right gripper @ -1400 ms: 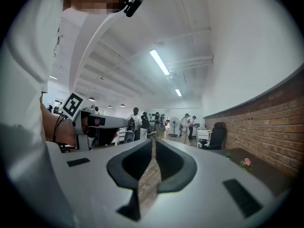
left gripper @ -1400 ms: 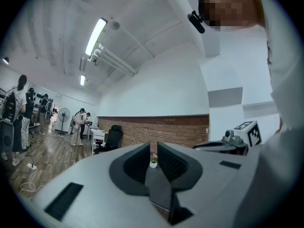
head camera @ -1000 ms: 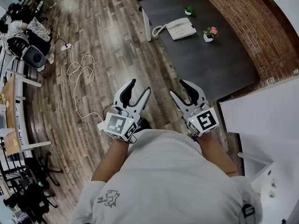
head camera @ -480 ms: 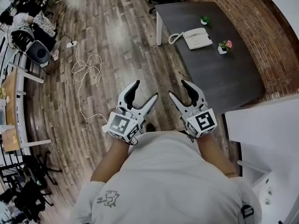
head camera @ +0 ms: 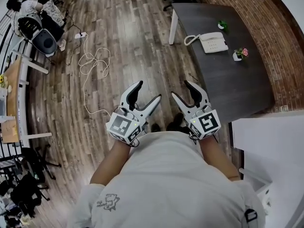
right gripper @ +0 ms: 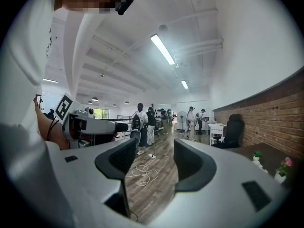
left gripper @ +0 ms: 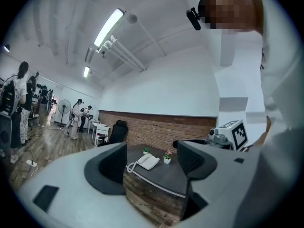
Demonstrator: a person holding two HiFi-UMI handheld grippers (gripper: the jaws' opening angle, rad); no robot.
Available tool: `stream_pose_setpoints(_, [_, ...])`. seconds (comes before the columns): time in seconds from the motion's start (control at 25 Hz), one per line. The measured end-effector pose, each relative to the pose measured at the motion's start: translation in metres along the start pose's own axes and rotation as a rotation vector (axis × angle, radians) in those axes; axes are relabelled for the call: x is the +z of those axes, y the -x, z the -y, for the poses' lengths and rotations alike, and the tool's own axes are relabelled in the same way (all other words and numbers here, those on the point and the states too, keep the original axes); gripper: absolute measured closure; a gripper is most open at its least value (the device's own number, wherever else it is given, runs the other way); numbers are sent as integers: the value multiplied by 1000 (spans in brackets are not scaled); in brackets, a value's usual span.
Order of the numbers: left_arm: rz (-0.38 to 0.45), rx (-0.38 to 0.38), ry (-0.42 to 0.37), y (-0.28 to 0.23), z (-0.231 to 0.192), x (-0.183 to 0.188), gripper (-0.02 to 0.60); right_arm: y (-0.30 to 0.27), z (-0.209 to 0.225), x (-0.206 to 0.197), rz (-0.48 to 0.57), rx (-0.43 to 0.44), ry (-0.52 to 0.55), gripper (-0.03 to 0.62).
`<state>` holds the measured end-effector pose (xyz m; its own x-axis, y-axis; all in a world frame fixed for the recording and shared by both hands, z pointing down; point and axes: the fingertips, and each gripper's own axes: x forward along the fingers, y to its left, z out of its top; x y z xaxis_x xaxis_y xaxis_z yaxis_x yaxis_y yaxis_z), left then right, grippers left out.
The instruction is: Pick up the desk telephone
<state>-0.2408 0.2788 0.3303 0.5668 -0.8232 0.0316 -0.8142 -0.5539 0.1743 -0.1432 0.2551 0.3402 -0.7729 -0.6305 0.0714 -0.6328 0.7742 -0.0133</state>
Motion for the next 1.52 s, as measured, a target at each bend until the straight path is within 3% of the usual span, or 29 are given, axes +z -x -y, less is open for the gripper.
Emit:
stream_pose_setpoints(0.32, [-22,34,10,-10,-22,-2,250,-27,9,-7,9,33,-26,339])
stream_pose_setpoints(0.6, [-40,63,12,-48,-54,-4,250,-63,55,-10,16,40,-51,339])
stream_pose_setpoints(1.0, [-68,31,43,-164,-95,-8,250,-118,167,-19,-25,32,-62,336])
stream_pose_setpoints(1.52, [-87,-48,21,-326,-96,-2,250,-115,329,-29,-51,-48,-95,335])
